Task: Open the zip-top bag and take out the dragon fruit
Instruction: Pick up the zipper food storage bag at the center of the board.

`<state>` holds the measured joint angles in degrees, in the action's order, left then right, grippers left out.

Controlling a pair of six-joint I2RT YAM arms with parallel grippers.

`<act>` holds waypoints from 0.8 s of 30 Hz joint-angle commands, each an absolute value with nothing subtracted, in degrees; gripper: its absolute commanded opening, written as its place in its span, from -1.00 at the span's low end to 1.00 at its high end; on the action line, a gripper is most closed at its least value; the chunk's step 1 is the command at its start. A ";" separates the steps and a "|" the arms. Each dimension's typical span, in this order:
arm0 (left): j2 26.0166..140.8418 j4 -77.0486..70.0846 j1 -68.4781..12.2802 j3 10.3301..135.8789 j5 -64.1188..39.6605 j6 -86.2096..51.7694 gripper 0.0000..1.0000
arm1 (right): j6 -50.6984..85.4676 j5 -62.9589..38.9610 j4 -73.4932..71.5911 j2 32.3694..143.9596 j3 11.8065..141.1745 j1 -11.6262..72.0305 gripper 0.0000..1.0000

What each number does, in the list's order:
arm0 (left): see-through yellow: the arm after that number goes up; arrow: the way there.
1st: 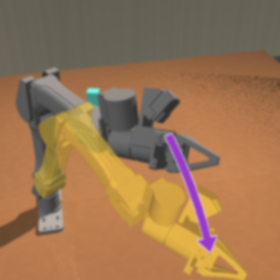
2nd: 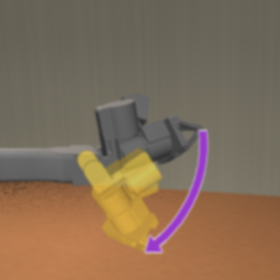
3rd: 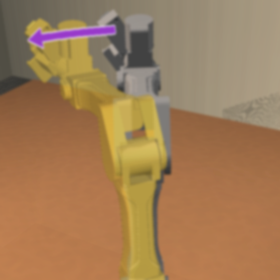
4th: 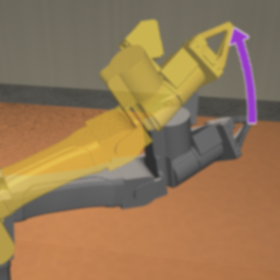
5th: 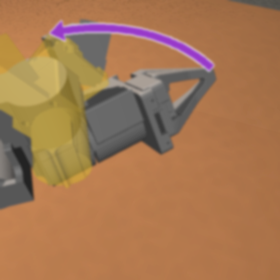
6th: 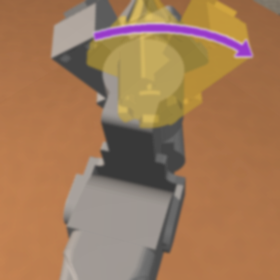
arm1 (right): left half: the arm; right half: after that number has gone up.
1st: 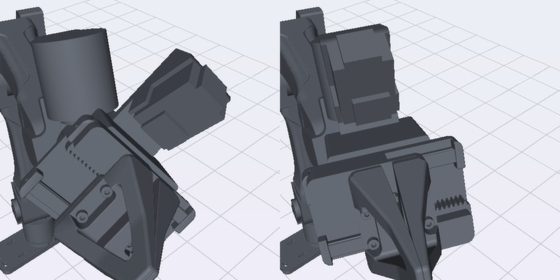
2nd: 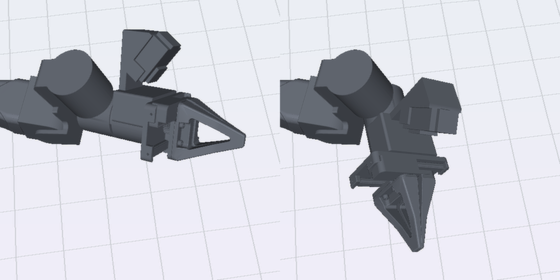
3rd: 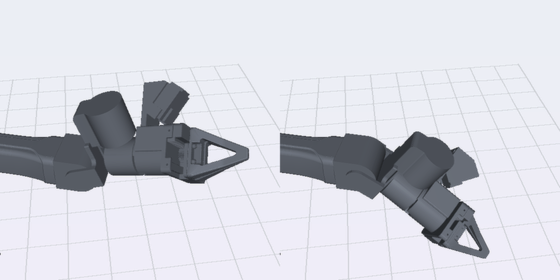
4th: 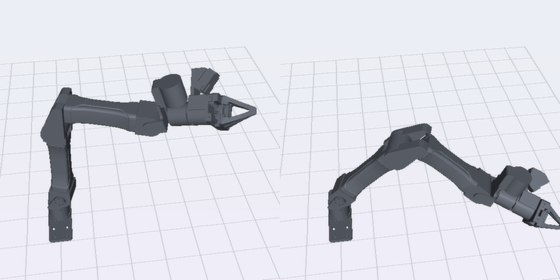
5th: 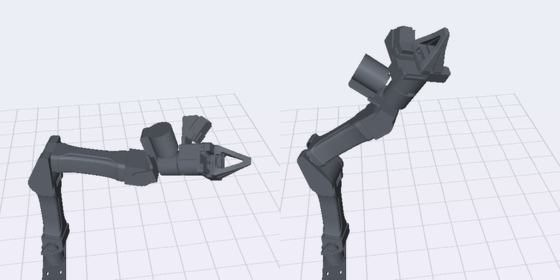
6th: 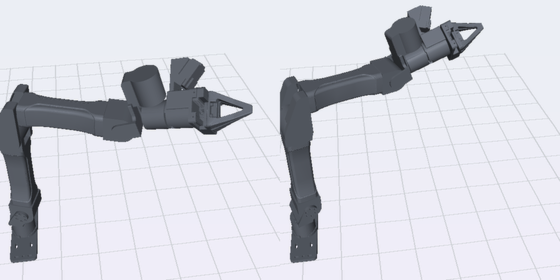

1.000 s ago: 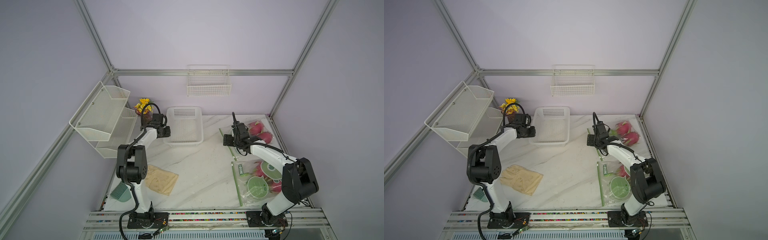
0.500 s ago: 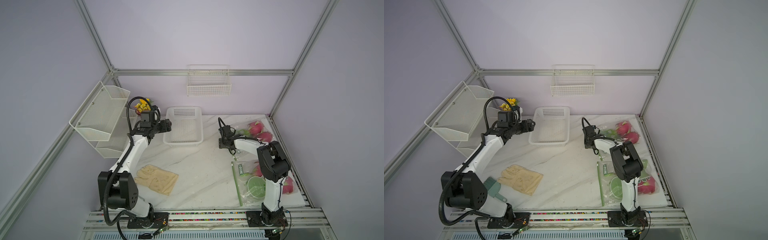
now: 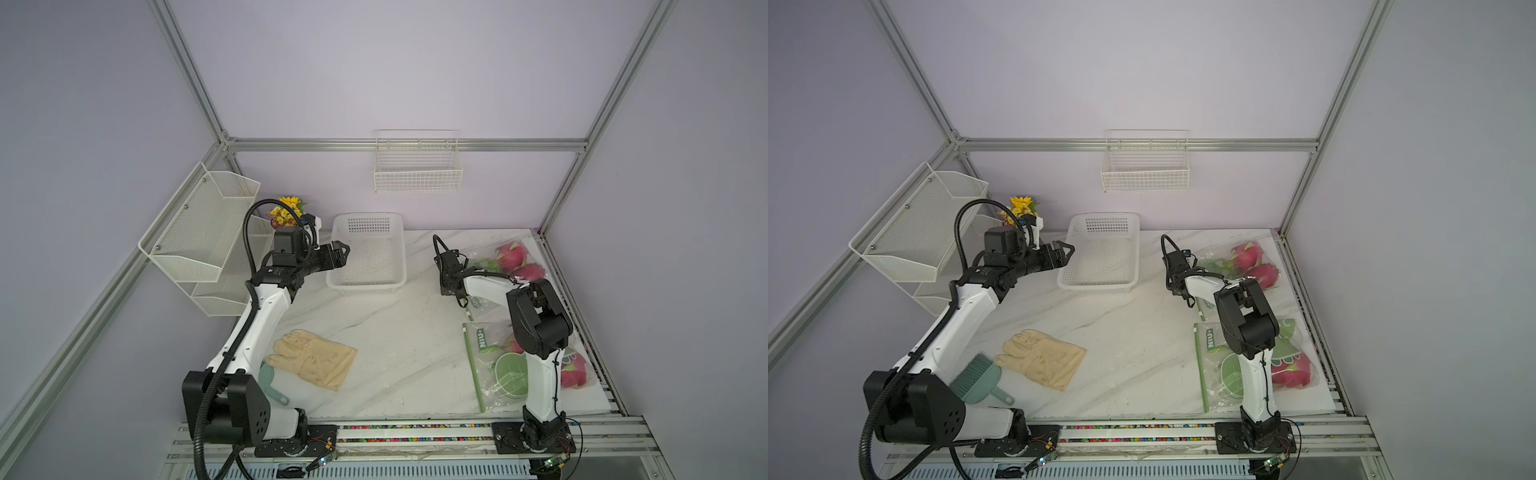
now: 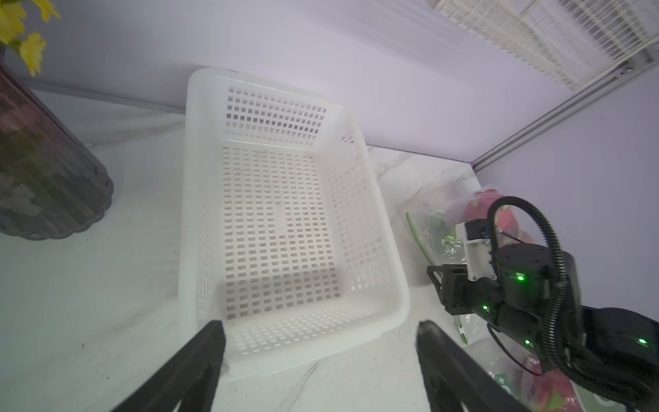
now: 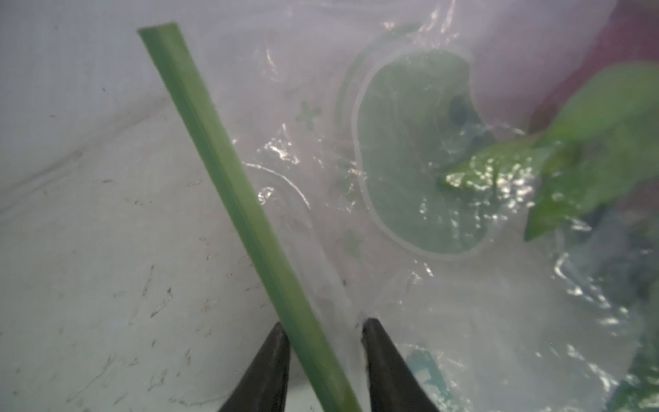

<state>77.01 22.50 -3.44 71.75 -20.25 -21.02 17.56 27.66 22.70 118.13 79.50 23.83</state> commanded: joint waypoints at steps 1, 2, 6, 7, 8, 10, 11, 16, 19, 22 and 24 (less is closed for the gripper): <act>72.32 17.24 -3.78 71.52 -23.70 -23.00 0.73 | 18.37 29.20 22.37 118.16 80.29 23.91 -0.73; 71.68 16.99 -3.78 71.31 -23.88 -23.18 0.74 | 18.37 29.05 22.39 117.78 80.36 23.96 -0.85; 70.41 16.61 -4.13 71.02 -25.49 -23.90 0.75 | 18.76 28.62 22.41 114.14 80.12 23.92 -1.00; 70.17 16.33 -4.43 71.02 -26.10 -23.99 0.75 | 19.09 28.11 22.40 112.77 79.98 23.91 -1.00; 70.04 15.88 -4.75 70.80 -26.76 -24.15 0.75 | 19.43 27.82 22.41 111.43 79.90 23.97 -1.00; 69.78 14.72 -5.78 70.51 -27.95 -24.48 0.75 | 20.18 27.16 22.49 108.34 79.74 23.86 -1.00; 69.70 14.17 -6.42 70.36 -28.41 -24.44 0.75 | 20.59 26.99 22.54 107.06 79.74 23.90 -1.00; 70.15 12.75 -12.37 70.79 -27.89 -22.33 0.75 | 22.69 25.37 23.35 100.28 80.68 23.69 -1.00; 71.12 12.29 -16.73 71.43 -27.04 -20.87 0.75 | 23.86 24.46 23.81 96.94 81.52 23.47 -1.00; 72.46 12.07 -21.11 72.06 -24.65 -19.19 0.75 | 25.11 24.19 24.40 93.85 82.36 23.30 -1.00; 73.88 10.77 -23.94 72.15 -23.67 -19.32 0.75 | 26.23 24.01 24.69 91.96 82.93 23.36 -1.00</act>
